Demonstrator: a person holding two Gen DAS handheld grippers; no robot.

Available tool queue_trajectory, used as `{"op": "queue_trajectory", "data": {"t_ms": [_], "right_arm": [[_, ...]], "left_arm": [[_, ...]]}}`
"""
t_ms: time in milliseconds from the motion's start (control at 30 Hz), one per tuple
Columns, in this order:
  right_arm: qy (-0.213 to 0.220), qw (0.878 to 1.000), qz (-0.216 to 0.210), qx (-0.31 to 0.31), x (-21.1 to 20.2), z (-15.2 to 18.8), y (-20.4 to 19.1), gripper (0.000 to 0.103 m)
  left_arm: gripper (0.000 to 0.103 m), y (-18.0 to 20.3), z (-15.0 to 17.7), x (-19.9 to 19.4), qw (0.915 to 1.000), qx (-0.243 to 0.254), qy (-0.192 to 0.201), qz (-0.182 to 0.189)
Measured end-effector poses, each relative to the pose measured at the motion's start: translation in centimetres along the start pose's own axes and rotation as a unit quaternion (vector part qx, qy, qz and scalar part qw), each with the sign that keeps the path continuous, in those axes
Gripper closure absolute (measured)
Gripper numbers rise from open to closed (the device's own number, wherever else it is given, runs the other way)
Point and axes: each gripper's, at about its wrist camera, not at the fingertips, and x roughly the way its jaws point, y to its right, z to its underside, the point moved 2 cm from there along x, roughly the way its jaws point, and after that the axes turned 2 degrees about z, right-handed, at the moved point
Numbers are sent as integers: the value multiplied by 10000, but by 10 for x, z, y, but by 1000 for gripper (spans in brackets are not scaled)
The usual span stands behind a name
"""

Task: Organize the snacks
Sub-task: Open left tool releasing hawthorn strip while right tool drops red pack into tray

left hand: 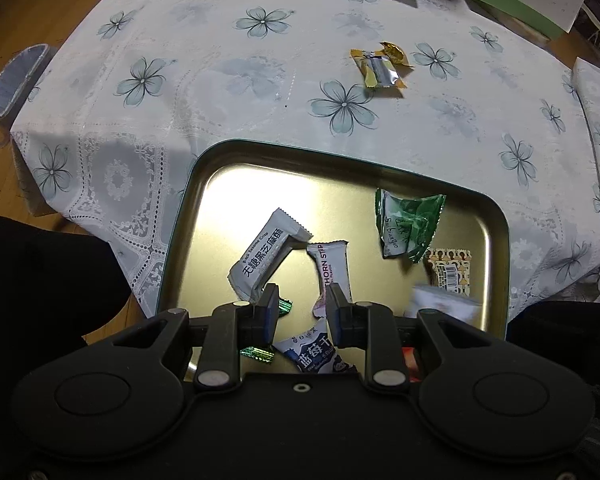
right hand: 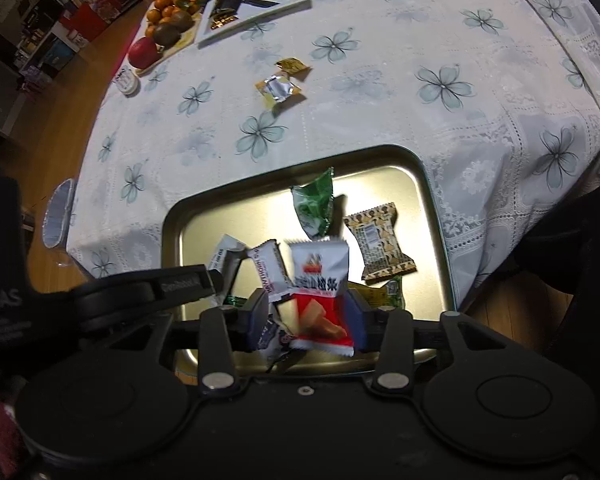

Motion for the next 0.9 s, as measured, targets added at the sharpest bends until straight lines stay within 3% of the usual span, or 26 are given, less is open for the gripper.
{"op": "queue_trajectory", "data": {"t_ms": [333, 667, 900], "right_arm": [[-199, 9986, 480, -70, 10, 7, 4, 58], [-849, 9915, 987, -53, 43, 14, 14, 59], [-1215, 9875, 1000, -52, 58, 23, 18, 59]], "left_arm": [[68, 1, 15, 3, 10000, -7, -81, -1], [60, 1, 33, 16, 9996, 8, -286, 4], [60, -4, 43, 21, 9992, -77, -385, 20]]}}
